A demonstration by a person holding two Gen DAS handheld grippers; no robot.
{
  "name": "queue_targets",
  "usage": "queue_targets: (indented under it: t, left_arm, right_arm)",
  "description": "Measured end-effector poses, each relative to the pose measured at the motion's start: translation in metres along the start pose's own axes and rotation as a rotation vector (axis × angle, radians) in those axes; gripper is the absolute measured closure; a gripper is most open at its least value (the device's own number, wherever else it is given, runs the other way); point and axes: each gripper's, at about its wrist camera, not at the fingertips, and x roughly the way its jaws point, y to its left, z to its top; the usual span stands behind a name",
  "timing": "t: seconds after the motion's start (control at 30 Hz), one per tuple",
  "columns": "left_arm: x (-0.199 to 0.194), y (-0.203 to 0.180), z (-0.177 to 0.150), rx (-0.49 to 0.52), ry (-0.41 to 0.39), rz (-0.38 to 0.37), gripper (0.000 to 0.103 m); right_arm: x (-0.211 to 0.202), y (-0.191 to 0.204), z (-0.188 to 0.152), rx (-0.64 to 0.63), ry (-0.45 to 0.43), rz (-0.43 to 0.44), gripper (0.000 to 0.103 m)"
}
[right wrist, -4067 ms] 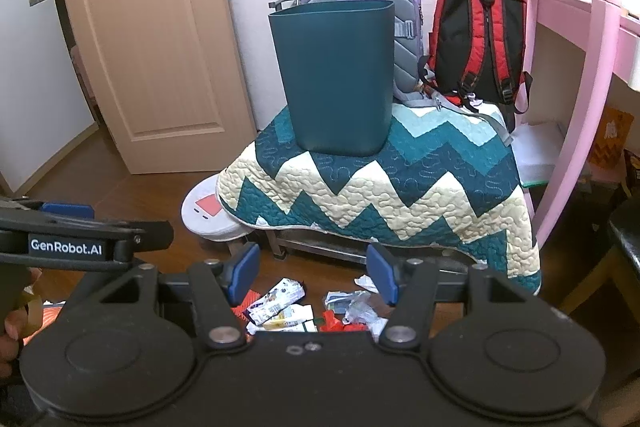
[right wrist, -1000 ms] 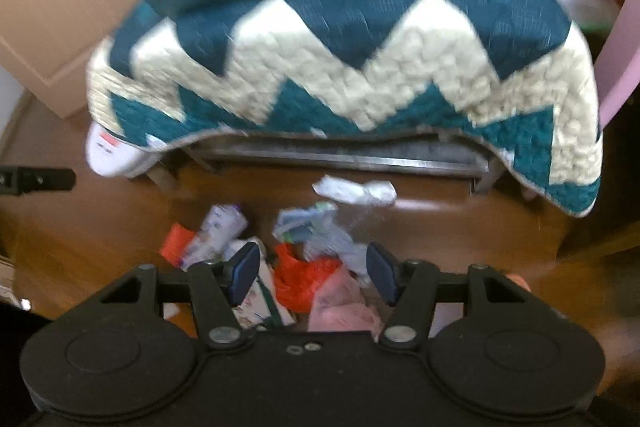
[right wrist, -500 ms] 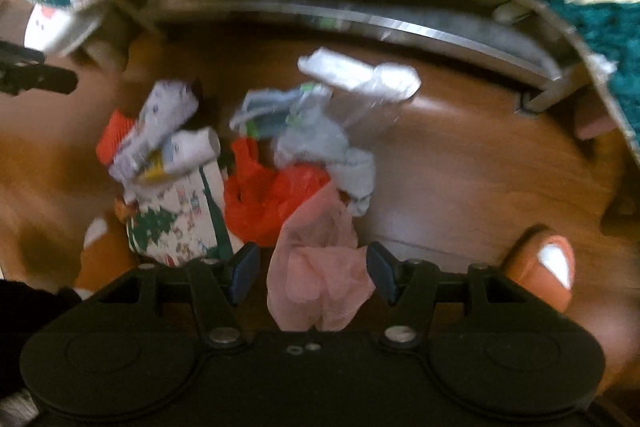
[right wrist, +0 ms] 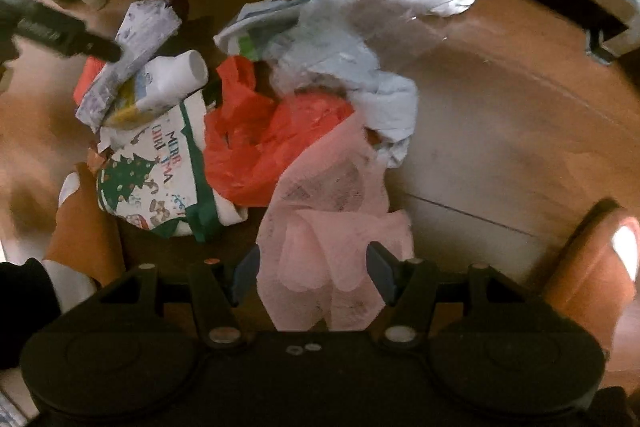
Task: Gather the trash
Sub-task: 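Lower the right tool to grasp the pink mesh bag while the left tool grasps the printed snack wrapper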
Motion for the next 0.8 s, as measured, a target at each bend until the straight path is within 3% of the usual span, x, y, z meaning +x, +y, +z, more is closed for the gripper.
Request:
queue_targets:
  t: [0.47, 0.77, 0.8]
  left_arm:
    - [0.043, 0.015, 0.019, -0.105, 0.030, -0.030, 0.003]
    - [0.053, 0.018, 0.025, -0.104, 0.047, -0.018, 0.045]
    - [0.052, 0.019, 0.026, -0.105, 0.042, -0.015, 0.049]
  right_arm:
    - [0.030, -0.004, 0.003, 0.002, 0.018, -0.008, 0.044]
    - [0.032, -0.004, 0.003, -0.023, -0.015, -0.024, 0.047]
    - [0.032, -0.003, 0.003, -0.027, -0.015, -0.023, 0.052]
